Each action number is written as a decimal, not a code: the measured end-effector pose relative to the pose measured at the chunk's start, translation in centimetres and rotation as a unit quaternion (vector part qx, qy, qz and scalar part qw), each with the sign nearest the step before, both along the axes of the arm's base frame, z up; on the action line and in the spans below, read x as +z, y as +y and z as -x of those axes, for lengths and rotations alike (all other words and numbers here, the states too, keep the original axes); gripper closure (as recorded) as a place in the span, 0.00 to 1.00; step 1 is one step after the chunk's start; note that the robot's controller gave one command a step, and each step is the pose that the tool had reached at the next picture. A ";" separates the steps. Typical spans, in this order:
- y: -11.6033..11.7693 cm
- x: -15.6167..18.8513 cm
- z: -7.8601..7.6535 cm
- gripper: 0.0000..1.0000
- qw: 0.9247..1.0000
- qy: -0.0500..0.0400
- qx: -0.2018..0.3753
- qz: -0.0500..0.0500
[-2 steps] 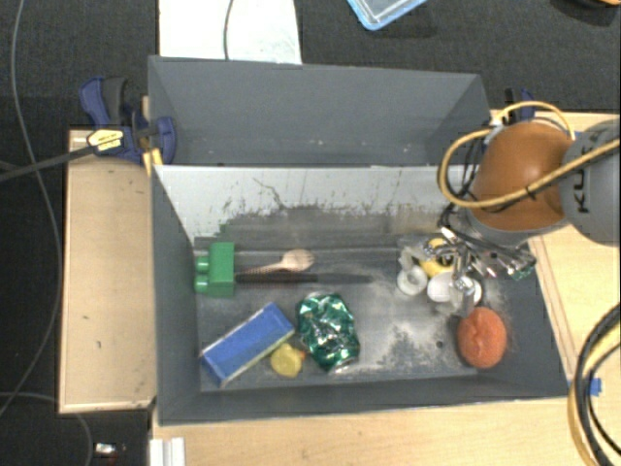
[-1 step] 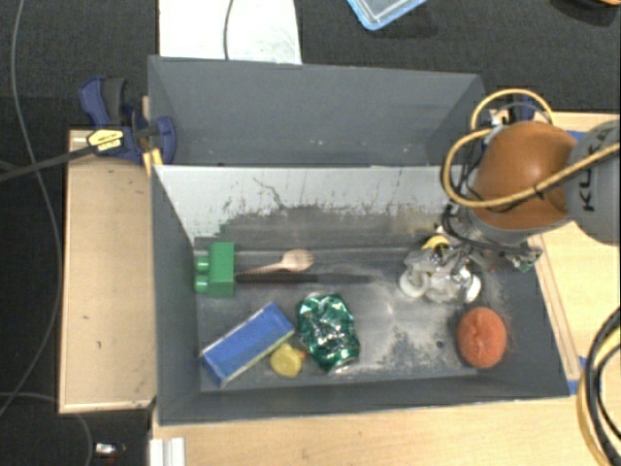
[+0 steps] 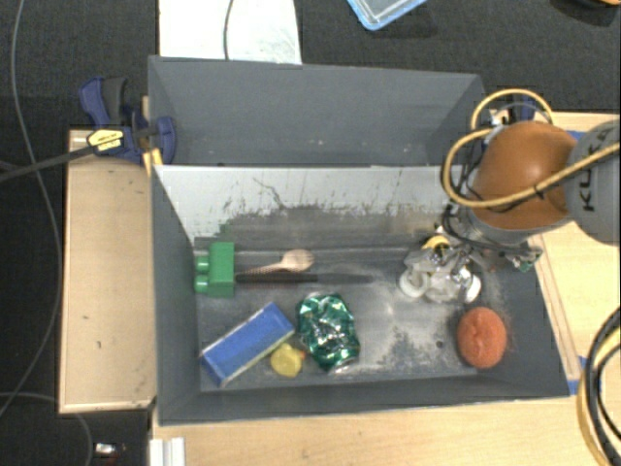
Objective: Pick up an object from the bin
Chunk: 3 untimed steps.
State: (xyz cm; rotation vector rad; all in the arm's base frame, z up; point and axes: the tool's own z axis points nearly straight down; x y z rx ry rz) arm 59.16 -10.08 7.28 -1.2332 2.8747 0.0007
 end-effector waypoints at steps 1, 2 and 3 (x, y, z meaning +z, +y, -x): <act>0.0 1.3 0.2 1.00 1.000 0.003 -0.001 0.000; 0.1 3.7 0.1 1.00 1.000 0.002 -0.002 -0.001; 0.1 6.2 0.1 1.00 1.000 0.001 -0.004 -0.001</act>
Offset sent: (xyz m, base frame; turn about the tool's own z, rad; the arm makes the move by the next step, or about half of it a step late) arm -0.0012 0.0001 0.0529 0.0011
